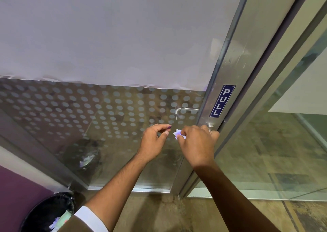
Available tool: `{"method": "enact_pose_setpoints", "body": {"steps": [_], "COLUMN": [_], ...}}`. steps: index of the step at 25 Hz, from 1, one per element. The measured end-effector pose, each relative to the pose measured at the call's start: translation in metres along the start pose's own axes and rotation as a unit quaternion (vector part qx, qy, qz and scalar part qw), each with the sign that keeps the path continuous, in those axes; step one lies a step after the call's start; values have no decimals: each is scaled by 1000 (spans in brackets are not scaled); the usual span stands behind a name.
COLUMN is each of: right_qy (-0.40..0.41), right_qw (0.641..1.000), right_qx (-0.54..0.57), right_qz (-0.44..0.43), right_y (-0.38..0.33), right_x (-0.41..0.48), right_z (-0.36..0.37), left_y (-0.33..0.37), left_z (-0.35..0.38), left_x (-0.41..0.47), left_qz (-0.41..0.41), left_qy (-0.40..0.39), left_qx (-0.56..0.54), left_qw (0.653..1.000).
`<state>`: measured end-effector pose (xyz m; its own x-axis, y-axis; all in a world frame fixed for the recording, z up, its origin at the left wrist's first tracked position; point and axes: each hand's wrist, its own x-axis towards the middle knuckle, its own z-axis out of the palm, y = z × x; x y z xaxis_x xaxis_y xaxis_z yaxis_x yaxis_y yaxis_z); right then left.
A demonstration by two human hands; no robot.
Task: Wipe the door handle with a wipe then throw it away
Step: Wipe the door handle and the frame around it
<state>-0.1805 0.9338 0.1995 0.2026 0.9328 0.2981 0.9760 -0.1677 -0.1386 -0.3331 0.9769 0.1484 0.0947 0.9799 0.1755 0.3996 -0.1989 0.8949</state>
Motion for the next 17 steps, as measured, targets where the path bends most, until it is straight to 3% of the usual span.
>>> {"method": "enact_pose_setpoints", "body": {"steps": [5, 17], "right_qy": [-12, -2], "right_qw": [999, 1000], "right_qx": [34, -10], "right_qz": [-1, -6], "right_y": [-8, -13], "right_x": [8, 4], "right_z": [0, -5], "left_y": [-1, 0], "left_z": [2, 1], "left_x": [-1, -1], "left_qz": [2, 11], "left_qy": [1, 1], "left_qx": [5, 23], "left_qw": [1000, 1000]}}
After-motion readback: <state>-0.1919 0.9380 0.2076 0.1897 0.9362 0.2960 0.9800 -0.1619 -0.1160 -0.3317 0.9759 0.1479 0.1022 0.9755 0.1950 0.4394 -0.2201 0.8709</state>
